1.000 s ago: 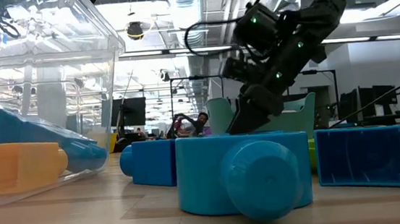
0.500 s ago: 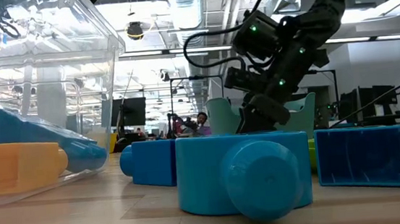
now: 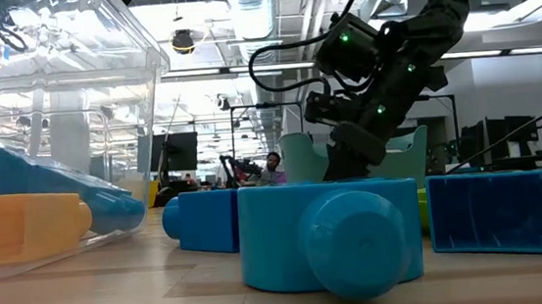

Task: Pick & Place Toys
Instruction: Put the red game piece into the transparent bin

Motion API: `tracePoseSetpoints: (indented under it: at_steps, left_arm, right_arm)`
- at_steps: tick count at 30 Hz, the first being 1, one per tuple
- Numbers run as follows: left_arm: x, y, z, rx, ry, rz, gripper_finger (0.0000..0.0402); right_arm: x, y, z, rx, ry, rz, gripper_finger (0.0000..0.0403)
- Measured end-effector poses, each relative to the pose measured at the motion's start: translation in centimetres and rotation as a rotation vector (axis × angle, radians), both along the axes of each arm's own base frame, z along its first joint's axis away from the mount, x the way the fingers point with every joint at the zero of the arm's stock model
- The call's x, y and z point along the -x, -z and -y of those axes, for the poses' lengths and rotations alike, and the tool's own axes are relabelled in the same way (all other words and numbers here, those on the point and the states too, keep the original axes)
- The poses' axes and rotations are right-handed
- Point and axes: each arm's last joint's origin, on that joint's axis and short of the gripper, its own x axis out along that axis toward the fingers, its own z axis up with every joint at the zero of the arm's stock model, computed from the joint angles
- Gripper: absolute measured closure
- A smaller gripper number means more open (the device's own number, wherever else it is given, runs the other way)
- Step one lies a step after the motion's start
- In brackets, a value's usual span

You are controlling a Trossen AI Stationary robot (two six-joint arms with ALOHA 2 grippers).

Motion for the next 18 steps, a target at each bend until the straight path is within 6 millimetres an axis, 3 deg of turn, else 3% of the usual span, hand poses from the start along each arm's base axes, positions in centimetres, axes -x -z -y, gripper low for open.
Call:
tracePoseSetpoints:
  at_steps: [4, 8, 18]
  left_arm:
    - [0.00, 0.00, 0.01, 0.014, 0.013, 0.008, 0.0114]
    - [-0.01, 0.00, 0.03, 0.011, 0.023, 0.009, 0.0114]
    - [-0.02, 0.00, 0.03, 0.012, 0.024, 0.009, 0.0114]
  right_arm:
    - [0.03, 0.03, -0.01, -0.071, 0.084, 0.010, 0.0311]
    - [0.01, 0.02, -0.18, -0.142, 0.140, 0.020, 0.0299]
    - [-0.14, -0.13, -0.39, -0.250, 0.242, 0.052, 0.0166]
